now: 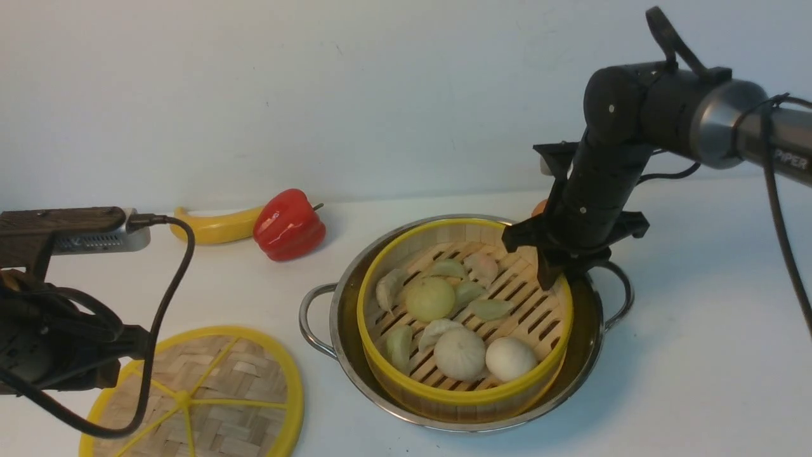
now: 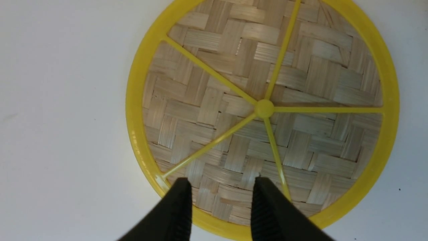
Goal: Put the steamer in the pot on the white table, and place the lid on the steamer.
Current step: 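Place the bamboo steamer basket of food into the steel pot with the right gripper, then grasp the bamboo steamer lid lying on the table by its centre knob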
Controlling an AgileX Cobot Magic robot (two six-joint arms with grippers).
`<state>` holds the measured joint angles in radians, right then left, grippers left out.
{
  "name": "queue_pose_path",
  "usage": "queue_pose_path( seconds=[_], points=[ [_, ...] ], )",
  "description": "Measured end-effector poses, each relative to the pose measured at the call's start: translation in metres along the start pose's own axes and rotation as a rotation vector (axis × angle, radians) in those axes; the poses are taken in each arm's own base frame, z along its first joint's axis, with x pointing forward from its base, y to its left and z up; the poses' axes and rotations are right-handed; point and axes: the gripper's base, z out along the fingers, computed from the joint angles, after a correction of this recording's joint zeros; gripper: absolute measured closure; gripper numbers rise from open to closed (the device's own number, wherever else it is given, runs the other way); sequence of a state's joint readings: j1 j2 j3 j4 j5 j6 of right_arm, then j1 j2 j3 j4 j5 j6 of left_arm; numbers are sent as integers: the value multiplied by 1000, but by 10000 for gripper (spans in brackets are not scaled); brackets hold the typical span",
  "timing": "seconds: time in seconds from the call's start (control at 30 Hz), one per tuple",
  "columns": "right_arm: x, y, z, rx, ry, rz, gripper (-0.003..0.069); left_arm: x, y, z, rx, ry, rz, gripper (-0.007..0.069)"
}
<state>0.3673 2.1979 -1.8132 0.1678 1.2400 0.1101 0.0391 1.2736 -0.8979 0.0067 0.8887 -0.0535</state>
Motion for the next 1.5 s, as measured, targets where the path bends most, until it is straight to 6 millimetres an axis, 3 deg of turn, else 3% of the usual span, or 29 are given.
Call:
queue_pose_path(
  seconds=[0.2,0.37,0.5,0.67,0.7,0.73,0.83,0.9,0.97,1.03,1.1,1.27,1.5],
  points=[
    [-1,1,-1,-13,-4,5,341,0,0,0,0,0,0,384],
    [-2,2,-5,-14,-20,3,319,-2,0,0,1,-18,0,384],
    [-10,2,-29,23,-98,-28,315,-5,0,0,3,-51,0,384],
    [-15,4,-89,73,-273,-71,315,-9,-1,13,2,-32,0,384],
    [-12,5,-112,82,-329,-80,315,-10,-1,20,1,-9,0,384],
    [-10,6,-122,86,-352,-84,315,-11,-1,26,0,7,0,384],
    [12,6,-186,77,-493,-86,315,-15,-2,51,8,58,-11,384],
    [26,6,-216,78,-560,-87,315,-17,-3,64,19,74,-22,384],
    [53,5,-261,74,-669,-88,315,-18,-6,79,40,95,-25,384],
    [67,3,-280,87,-718,-92,315,-19,-7,85,54,104,-19,384],
    [107,-1,-325,124,-839,-100,315,-19,-11,96,97,117,-17,384],
    [171,-9,-362,155,-949,-100,315,-21,-15,99,144,100,14,384],
    [249,-19,-361,102,-976,-76,315,-22,-16,101,151,95,26,384]
  ],
)
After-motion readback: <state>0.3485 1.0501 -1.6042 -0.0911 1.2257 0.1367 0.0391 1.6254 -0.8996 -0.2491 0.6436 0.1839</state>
